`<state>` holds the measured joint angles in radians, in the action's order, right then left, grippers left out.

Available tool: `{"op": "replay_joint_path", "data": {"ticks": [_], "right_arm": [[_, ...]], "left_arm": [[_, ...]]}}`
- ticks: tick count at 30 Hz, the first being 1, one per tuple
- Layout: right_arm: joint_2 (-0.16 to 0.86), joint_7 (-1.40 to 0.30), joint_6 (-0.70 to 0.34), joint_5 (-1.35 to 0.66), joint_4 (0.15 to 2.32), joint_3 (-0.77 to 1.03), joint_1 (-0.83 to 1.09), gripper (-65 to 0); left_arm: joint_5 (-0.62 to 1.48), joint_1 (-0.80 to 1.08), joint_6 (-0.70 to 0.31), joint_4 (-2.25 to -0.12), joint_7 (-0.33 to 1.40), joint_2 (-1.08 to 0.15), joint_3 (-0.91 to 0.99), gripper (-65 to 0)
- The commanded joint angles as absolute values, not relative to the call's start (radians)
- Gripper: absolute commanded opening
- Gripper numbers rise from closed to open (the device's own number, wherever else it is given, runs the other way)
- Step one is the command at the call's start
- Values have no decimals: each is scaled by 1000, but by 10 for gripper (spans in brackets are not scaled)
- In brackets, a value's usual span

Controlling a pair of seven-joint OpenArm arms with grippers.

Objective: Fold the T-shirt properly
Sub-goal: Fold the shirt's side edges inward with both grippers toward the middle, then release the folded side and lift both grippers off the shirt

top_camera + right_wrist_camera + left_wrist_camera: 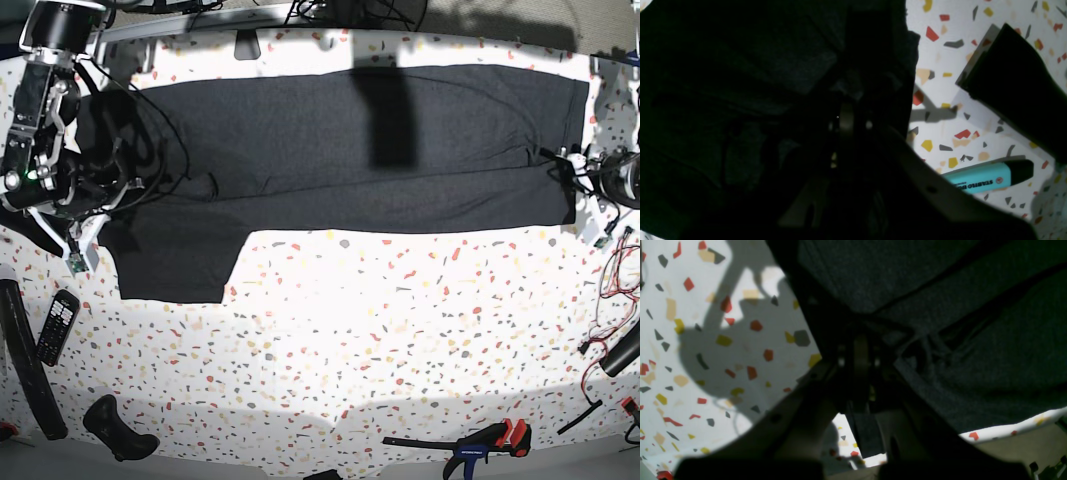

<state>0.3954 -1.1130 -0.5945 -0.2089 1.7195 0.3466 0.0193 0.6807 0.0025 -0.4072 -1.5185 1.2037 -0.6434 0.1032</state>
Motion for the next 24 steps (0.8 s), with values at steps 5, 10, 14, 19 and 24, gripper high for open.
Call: {"op": "replay_joint_path", "data": {"ticks": [5,10,14,19,24], "right_arm": [[413,-1113,-587,-209,1737,354,4,-650],[413,-1112,-587,-210,1737,354,4,-425],[413,-1109,-587,-220,1737,354,3,-351],[413,-1012,-586,-295,1737,354,-2,-351],[413,-976,-586,-416,1737,354,-25,-351]], "left_arm": [[682,-11,-412,-1535,1187,-665,112,-650],[678,-10,-412,-1535,1189,-665,112,-441],[678,-11,-412,-1535,1188,-665,112,-383],[682,-12,-412,-1535,1149,-658,112,-383],[682,-14,-412,-1535,1120,-599,112,-383]]}}
